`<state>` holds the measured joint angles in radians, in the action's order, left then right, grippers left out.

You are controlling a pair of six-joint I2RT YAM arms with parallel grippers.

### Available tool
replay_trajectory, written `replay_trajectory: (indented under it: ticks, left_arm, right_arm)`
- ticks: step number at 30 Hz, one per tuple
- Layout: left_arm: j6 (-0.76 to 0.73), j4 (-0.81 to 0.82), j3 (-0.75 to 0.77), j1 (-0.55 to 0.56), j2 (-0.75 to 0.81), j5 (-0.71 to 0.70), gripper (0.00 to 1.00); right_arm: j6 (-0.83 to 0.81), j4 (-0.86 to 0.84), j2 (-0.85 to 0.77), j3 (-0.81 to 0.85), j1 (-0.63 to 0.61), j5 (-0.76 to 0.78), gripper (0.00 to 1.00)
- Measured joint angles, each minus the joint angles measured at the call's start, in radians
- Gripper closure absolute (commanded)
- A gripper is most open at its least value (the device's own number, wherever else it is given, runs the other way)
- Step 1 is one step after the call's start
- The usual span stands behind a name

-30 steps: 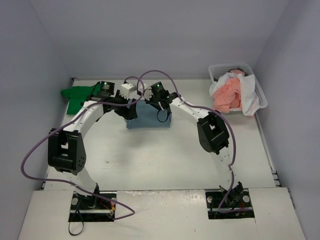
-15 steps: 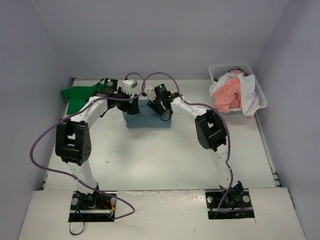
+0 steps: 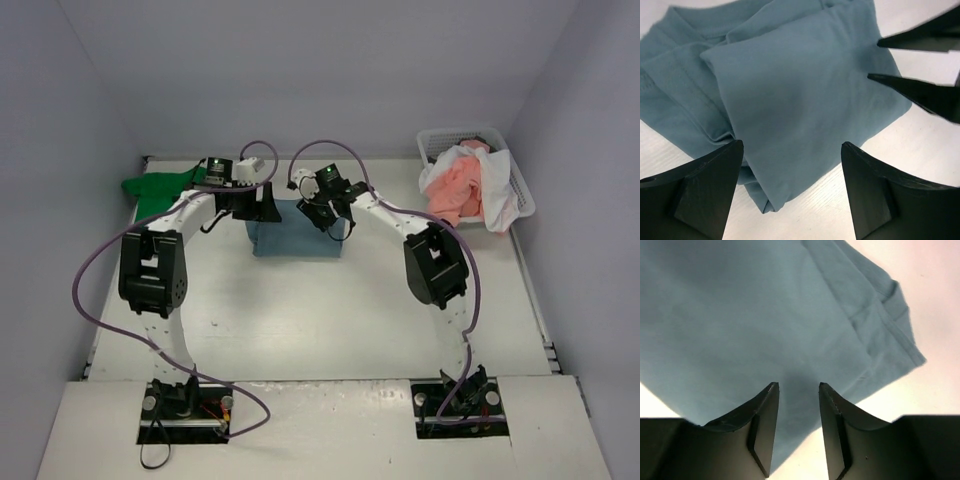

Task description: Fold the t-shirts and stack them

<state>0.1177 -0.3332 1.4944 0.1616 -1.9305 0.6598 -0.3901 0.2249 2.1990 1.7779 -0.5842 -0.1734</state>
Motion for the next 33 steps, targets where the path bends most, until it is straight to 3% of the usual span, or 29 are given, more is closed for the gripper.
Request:
replay_trajectory:
  ticks: [3, 6, 26, 33]
  left_arm:
    - [0.048, 0.003, -0.008, -0.021, -0.029, 0.014, 0.27]
    - [0.079, 0.012, -0.038, -0.049, -0.043, 0.021, 0.27]
    - [0.126, 0.055, -0.149, -0.136, -0.044, -0.031, 0.26]
    - [0.198, 0.151, -0.139, -0.142, -0.097, 0.047, 0.26]
  right_arm:
    - [0.002, 0.0, 0.0, -0.001, -0.012, -0.023, 0.84]
    - [0.004, -0.002, 0.0, -0.001, -0.027, -0.043, 0.94]
    - [0.005, -0.013, 0.024, -0.002, -0.079, -0.079, 0.98]
    - [0.004, -0.018, 0.024, -0.005, -0.079, -0.079, 0.98]
